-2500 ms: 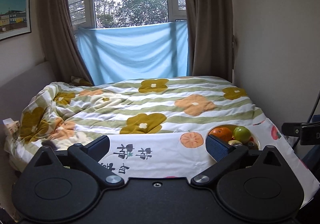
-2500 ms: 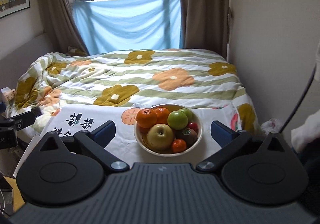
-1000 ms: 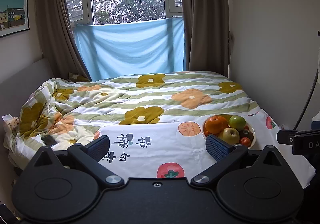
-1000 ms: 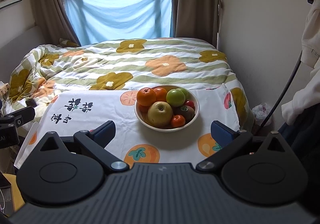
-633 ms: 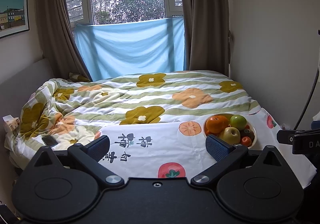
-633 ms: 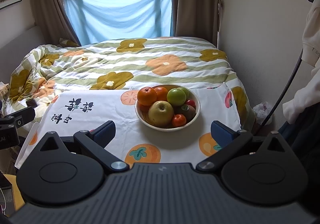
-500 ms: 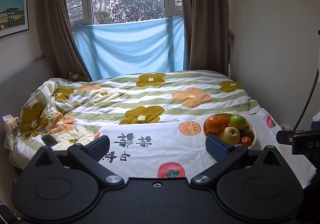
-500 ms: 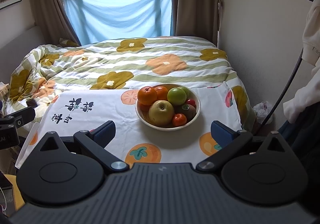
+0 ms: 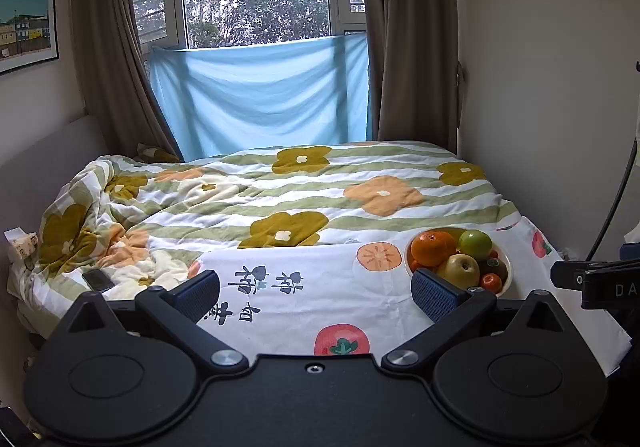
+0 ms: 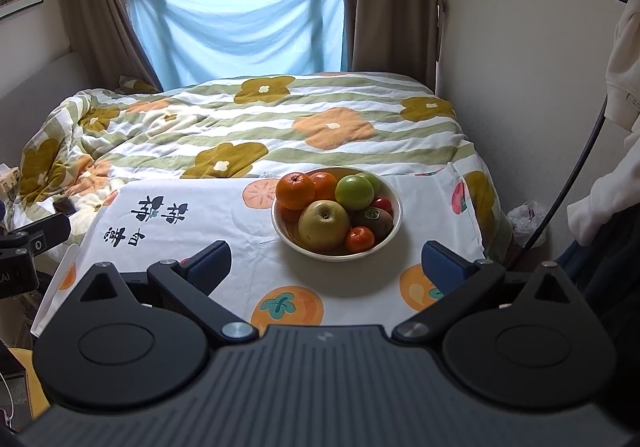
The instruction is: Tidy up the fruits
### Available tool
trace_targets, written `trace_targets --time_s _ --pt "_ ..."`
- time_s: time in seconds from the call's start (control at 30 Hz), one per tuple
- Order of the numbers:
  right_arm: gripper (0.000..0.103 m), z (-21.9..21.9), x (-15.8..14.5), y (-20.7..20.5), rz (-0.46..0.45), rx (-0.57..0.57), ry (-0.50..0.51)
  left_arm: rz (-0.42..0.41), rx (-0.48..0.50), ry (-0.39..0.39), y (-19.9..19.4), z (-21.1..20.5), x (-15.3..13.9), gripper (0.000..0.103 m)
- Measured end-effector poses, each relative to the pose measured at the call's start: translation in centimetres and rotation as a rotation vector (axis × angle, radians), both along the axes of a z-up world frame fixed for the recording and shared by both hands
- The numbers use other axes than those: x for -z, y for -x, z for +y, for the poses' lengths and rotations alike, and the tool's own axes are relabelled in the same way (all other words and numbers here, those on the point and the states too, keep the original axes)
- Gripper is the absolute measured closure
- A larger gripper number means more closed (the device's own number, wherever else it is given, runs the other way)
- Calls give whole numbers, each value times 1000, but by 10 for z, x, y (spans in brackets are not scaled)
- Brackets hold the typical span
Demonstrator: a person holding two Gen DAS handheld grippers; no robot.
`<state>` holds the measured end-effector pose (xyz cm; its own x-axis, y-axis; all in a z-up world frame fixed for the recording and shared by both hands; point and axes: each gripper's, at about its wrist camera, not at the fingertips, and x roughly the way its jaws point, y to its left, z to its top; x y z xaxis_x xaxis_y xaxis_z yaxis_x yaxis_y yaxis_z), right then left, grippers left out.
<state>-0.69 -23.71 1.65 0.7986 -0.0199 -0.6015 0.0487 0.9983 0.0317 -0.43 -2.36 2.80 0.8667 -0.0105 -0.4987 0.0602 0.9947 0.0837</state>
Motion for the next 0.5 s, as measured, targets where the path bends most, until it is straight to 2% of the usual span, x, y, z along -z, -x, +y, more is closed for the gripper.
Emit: trace_targets --time_s 0.5 --pt "0 5 4 -1 9 -1 -6 -30 -3 -39 2 -5 1 0"
